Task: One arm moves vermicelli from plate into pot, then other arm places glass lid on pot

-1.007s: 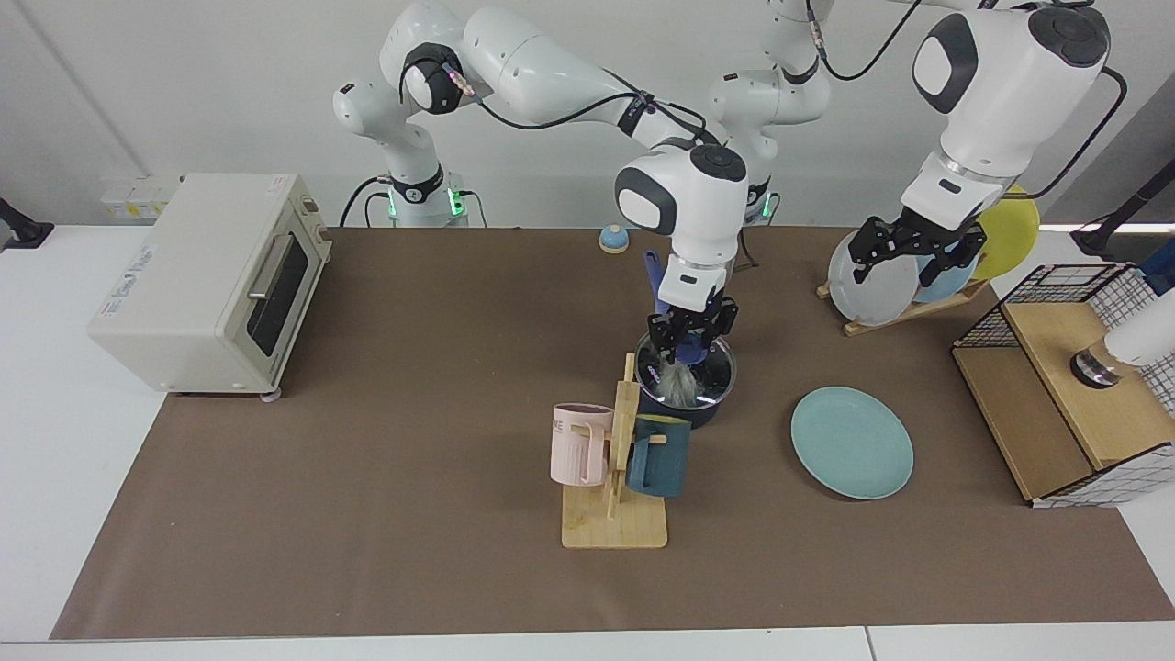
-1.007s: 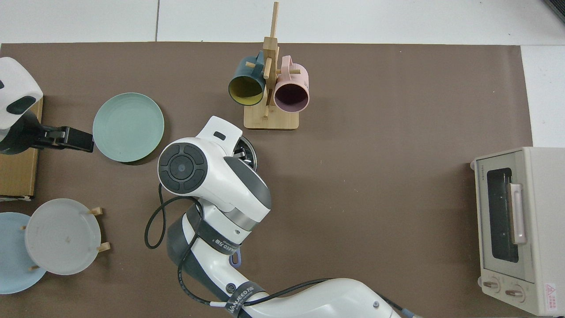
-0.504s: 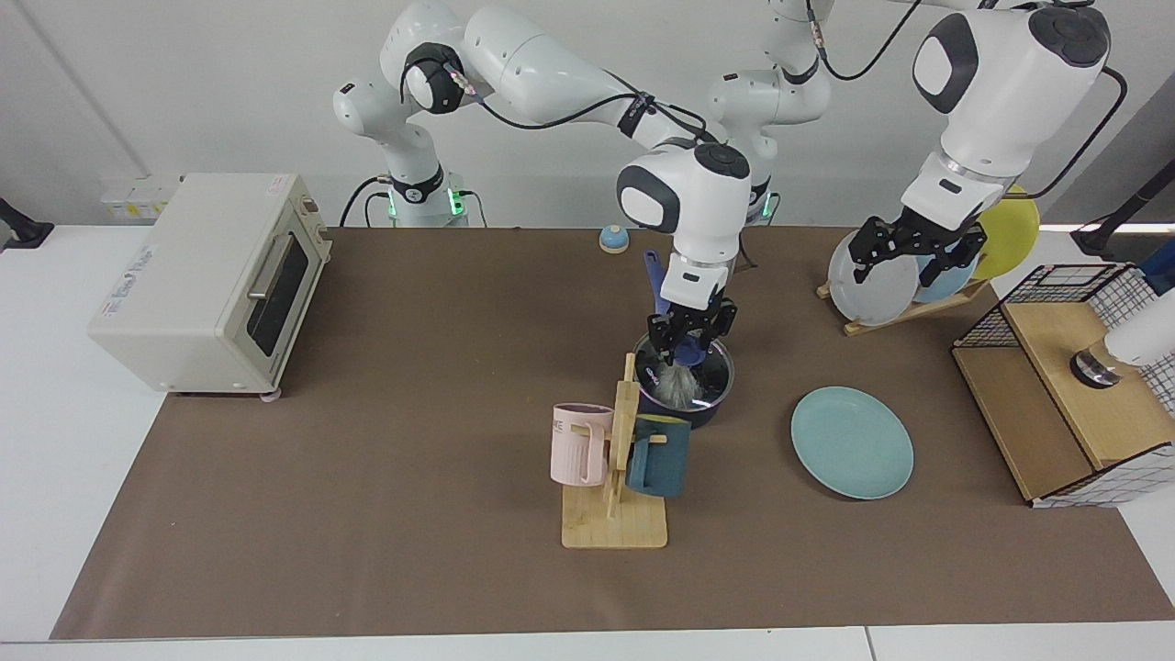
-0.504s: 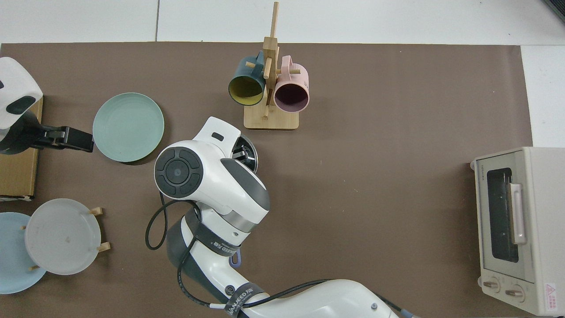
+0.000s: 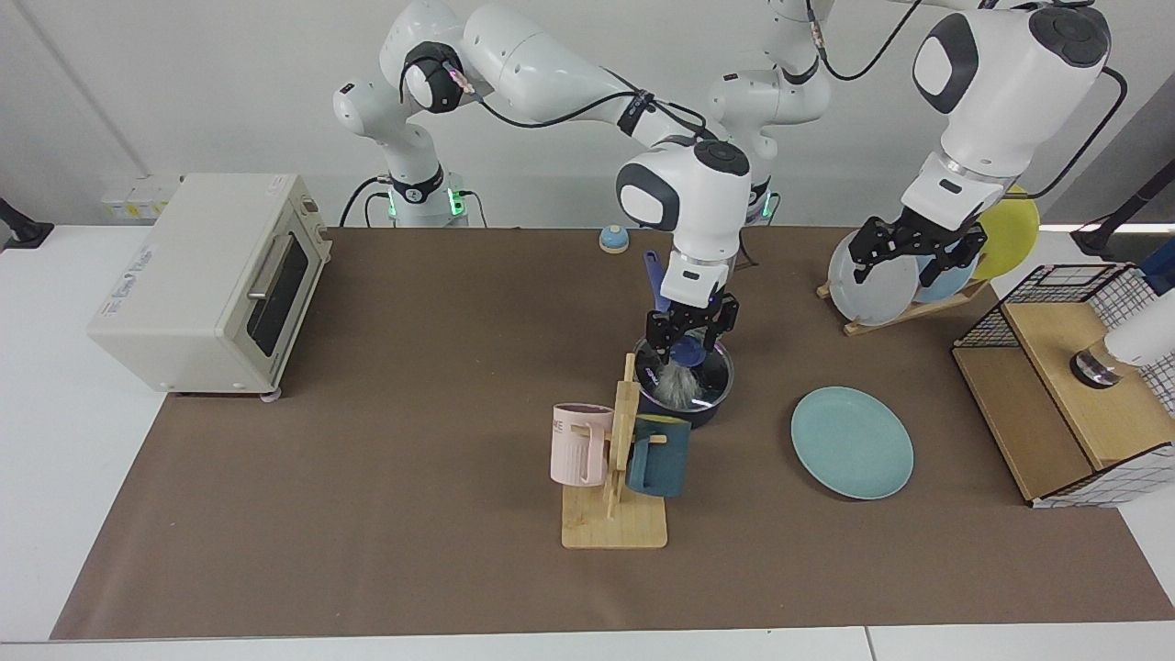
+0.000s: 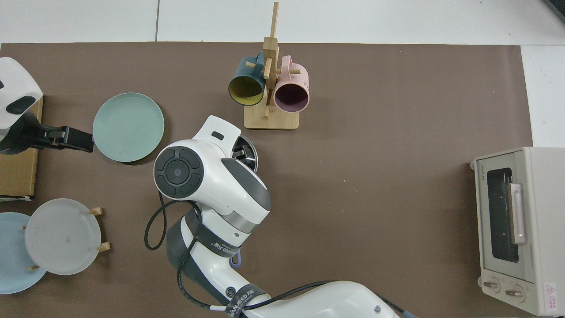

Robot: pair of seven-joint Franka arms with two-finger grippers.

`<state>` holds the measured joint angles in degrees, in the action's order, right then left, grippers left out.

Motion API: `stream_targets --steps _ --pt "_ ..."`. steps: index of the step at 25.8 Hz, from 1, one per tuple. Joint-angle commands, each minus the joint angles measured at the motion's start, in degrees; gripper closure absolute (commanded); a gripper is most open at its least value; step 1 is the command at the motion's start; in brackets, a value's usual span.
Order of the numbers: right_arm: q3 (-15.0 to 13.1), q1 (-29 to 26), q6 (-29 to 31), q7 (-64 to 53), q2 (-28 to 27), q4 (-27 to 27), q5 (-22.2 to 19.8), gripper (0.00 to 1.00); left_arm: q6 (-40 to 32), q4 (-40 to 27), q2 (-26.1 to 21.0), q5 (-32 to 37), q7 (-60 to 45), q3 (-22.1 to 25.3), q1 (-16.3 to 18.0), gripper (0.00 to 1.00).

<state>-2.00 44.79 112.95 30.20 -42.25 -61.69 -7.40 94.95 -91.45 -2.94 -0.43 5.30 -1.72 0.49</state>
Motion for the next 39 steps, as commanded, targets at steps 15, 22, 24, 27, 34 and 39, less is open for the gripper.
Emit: stream_targets --steps 15,22,24,27,34,39 --pt "-0.20 -19.46 -18.98 -1.37 26.07 -10.46 0.37 0.00 0.94 -1.71 1.44 -0.98 0.23 0.23 0.12 0.00" --pt "-0.11 -29.48 -23.83 -14.00 30.12 -15.12 0.46 0.00 0.94 -1.71 1.44 -0.98 0.23 0.32 0.12 0.00" --pt "-0.02 -31.85 -23.65 -17.88 31.26 -16.96 0.46 0.00 0.94 -1.71 1.44 -0.98 0.23 0.32 0.12 0.00" --pt "-0.11 -35.37 -22.86 -19.39 32.66 -19.43 3.43 0.00 0.85 -1.71 1.44 -0.89 2.77 0.32 0.12 0.00" --pt "-0.20 -40.82 -17.16 -21.93 37.40 -28.91 5.91 0.00 0.94 -1.62 1.44 -0.98 4.28 0.49 0.12 0.00" --pt "-0.11 -42.24 -11.97 -24.22 41.28 -36.13 6.17 0.00 0.86 -1.62 1.44 -0.98 4.36 0.49 0.12 0.00"
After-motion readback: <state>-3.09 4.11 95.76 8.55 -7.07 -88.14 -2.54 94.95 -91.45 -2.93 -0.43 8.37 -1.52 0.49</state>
